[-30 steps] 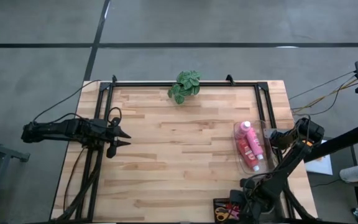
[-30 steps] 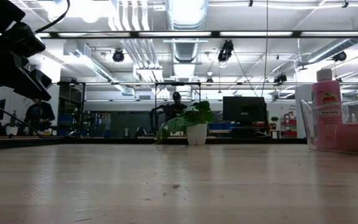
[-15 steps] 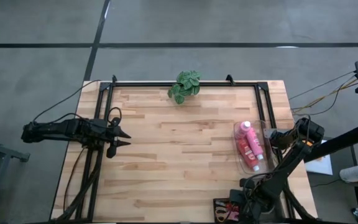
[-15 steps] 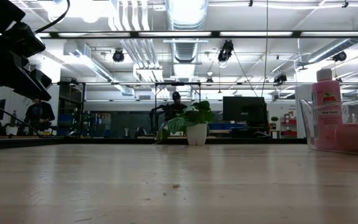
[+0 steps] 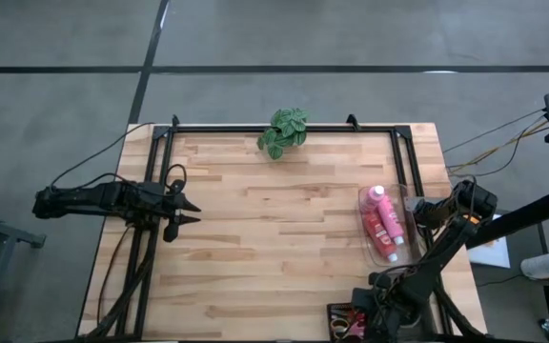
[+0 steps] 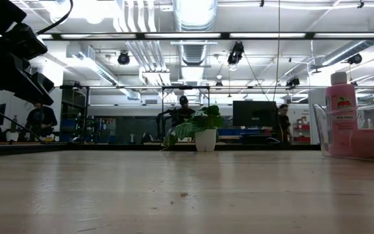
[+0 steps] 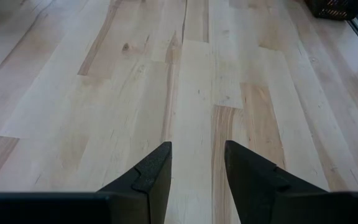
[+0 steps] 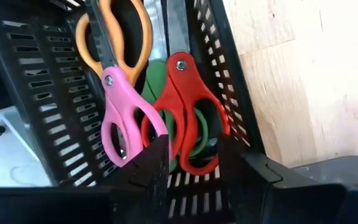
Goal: Pick & Place Paint Supplies
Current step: Return to Home Position
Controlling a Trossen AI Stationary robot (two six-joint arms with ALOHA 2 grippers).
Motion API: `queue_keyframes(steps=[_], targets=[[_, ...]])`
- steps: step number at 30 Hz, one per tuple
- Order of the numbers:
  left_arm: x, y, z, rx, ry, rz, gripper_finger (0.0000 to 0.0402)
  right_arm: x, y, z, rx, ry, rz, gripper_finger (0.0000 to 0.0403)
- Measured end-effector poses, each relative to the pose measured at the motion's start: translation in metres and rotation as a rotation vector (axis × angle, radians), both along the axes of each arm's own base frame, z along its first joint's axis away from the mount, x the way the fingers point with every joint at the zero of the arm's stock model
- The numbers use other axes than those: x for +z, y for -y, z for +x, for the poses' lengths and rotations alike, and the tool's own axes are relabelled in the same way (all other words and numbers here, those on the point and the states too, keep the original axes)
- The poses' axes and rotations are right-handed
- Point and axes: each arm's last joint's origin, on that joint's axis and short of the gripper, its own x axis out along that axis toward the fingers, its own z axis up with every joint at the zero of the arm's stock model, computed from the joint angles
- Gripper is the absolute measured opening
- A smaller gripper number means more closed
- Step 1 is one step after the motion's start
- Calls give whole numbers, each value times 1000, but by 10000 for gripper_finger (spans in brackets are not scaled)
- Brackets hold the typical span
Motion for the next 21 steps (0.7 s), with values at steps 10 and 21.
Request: queue_keyframes(steps=[10,21], targets=[[0,0,0,0,0,0,149,34,1,6,15,267,-75,134],[0,0,0,0,0,0,149,76,26,6,-45,669,-325,125]])
